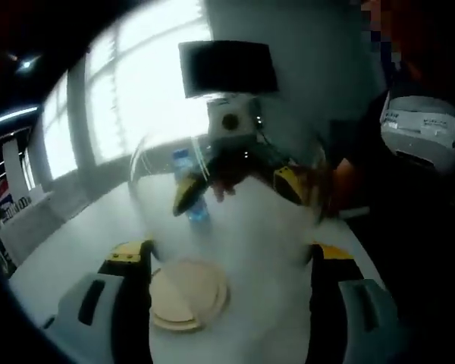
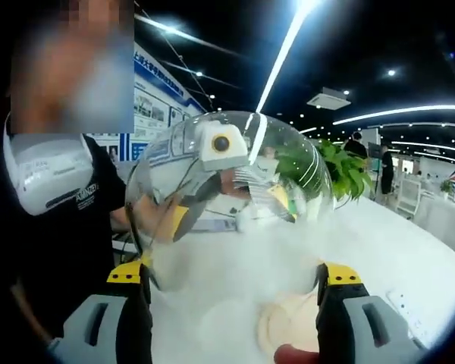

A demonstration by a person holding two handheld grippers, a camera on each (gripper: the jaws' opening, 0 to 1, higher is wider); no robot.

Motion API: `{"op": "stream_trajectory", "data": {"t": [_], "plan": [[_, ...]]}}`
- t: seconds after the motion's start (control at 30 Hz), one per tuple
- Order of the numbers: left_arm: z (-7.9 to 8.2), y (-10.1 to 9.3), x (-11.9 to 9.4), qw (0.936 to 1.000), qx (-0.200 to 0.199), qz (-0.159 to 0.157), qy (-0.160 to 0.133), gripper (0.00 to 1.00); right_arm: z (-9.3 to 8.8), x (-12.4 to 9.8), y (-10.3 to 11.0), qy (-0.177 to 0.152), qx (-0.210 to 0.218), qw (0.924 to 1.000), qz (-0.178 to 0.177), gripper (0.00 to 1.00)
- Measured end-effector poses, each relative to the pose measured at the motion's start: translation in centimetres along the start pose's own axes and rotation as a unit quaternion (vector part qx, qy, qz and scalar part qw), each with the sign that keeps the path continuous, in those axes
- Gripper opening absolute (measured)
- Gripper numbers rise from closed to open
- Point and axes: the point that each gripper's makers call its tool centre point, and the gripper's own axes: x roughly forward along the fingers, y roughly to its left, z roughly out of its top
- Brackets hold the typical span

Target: Open the cover put in the Mizone put the cover back on

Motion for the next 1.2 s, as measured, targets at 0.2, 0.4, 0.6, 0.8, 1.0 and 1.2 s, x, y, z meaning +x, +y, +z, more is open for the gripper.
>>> {"op": "stream_trajectory", "data": {"t": [0.2, 0.4, 0.6, 0.8, 1.0, 1.2], "plan": [[0.2, 0.0, 0.1, 0.9999, -0.008, 0.004, -0.011, 0.73, 0.1, 0.0, 0.1, -0.015, 0.004, 0.9999, -0.004, 0.84], [0.2, 0.1, 0.2, 1.0000, -0.003, 0.000, 0.006, 0.73, 0.1, 0.0, 0.2, -0.014, 0.005, 0.9998, -0.009, 0.84], [0.1, -0.4, 0.4, 0.9995, -0.001, 0.007, 0.032, 0.73, 0.1, -0.1, 0.5, 0.002, 0.001, 1.0000, -0.002, 0.84], [0.2, -0.8, 0.5, 0.9994, -0.004, 0.009, 0.033, 0.73, -0.1, 0.0, 1.1, 0.018, -0.002, 0.9998, -0.012, 0.85], [0.2, -1.2, 0.5, 0.9987, -0.007, 0.014, 0.049, 0.73, -0.2, 0.0, 1.5, 0.024, -0.004, 0.9997, -0.009, 0.85], [0.1, -1.7, 0.4, 0.9976, -0.005, 0.020, 0.067, 0.74, -0.2, 0.0, 2.0, 0.033, -0.008, 0.9994, -0.004, 0.86]]}}
